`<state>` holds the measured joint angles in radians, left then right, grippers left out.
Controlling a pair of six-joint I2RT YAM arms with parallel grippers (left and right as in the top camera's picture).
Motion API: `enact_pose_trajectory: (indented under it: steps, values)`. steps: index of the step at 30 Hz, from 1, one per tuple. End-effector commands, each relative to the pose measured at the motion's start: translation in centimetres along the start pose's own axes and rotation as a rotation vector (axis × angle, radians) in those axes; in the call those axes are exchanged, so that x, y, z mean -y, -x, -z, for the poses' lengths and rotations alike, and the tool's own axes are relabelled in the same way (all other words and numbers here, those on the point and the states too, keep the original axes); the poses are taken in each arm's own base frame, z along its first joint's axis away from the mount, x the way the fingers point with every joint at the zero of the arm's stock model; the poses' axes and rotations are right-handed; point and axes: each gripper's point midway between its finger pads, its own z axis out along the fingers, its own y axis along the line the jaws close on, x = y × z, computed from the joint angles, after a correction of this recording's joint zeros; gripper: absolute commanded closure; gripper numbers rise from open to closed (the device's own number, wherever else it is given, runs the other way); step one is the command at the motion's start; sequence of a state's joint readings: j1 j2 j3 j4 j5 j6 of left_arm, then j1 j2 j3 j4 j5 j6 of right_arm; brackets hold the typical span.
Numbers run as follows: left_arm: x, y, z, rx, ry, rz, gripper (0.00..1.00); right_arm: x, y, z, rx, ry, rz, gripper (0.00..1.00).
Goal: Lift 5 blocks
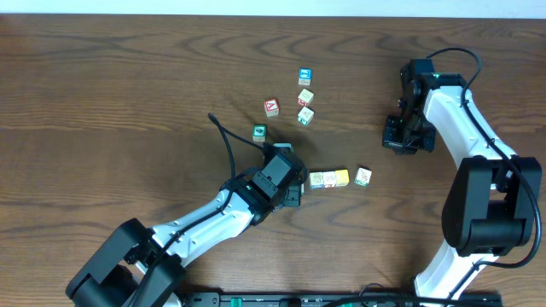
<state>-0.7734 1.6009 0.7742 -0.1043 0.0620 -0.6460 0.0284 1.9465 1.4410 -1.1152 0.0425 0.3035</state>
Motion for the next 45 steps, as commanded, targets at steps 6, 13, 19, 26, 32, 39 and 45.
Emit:
enact_pose_trajectory:
  steps: [6, 13, 19, 26, 32, 39, 45]
  values:
    - [2.1, 2.2, 2.1, 0.063, -0.070, -0.071, 0.76, 0.1, -0.1, 1.2, 0.018, 0.004, -0.012, 0.99]
    - [0.4, 3.4, 5.3, 0.134, 0.026, -0.102, 0.93, 0.8, -2.3, 1.3, -0.069, -0.023, -0.008, 0.99]
    - [-3.1, 1.5, 5.5, 0.066, 0.182, -0.109, 0.93, 1.6, -5.4, 0.9, -0.124, -0.031, -0.016, 0.99]
    - [-3.9, 0.7, 4.2, 0.029, 0.212, -0.090, 0.93, 1.1, -9.3, -2.2, -0.114, 0.067, 0.002, 0.99]
    - [-4.9, -0.7, 1.8, -0.031, 0.251, -0.056, 0.93, 0.6, -10.1, -4.5, -0.102, 0.104, 0.015, 0.99]
    - [-3.9, -1.4, -0.7, -0.070, 0.189, -0.016, 0.93, -1.2, -8.4, -4.7, -0.022, 0.159, 0.058, 0.99]
    - [-3.6, -1.1, -1.0, -0.055, 0.175, 0.019, 0.93, -3.1, -7.7, -4.6, 0.031, 0.180, 0.114, 0.99]
